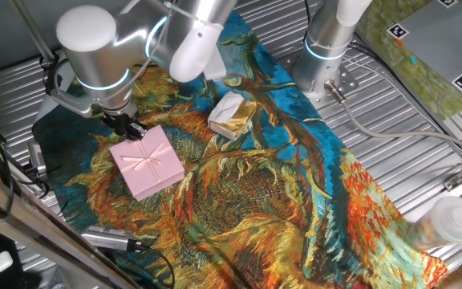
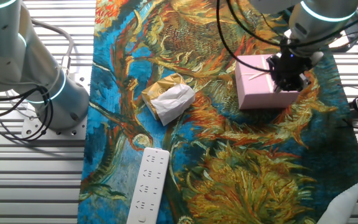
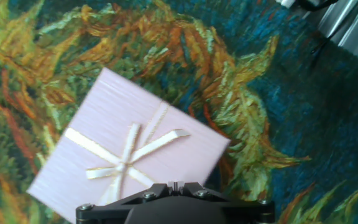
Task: Slide the outer casing onto the gift box
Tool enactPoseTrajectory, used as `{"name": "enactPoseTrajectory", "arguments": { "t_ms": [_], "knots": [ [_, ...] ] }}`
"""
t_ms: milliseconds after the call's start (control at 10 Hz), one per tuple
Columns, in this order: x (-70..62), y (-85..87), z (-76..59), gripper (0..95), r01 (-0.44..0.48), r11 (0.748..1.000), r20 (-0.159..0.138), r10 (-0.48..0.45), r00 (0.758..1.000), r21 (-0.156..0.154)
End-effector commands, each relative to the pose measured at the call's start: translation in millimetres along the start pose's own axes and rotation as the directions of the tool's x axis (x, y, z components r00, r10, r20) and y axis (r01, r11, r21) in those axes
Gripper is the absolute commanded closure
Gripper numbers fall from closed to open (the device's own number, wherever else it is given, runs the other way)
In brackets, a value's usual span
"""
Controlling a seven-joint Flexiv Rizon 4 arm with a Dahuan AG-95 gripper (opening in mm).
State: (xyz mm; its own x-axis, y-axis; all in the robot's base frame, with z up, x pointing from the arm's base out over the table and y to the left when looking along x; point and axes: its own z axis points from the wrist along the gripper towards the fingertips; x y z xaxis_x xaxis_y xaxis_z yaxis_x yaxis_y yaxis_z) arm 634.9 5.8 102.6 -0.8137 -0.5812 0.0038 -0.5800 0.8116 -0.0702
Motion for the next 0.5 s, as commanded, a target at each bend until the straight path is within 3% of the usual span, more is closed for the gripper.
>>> {"name": "enactPoseTrajectory", "arguments": {
  "t_ms": [100, 500],
  "knots": [
    [-0.6, -0.9, 3.2, 95.0, 0.002, 1.000, 0.004, -0.003, 1.000, 0.002],
    [-1.4, -1.8, 13.8, 95.0, 0.002, 1.000, 0.022, -0.002, 1.000, 0.011]
  ]
}}
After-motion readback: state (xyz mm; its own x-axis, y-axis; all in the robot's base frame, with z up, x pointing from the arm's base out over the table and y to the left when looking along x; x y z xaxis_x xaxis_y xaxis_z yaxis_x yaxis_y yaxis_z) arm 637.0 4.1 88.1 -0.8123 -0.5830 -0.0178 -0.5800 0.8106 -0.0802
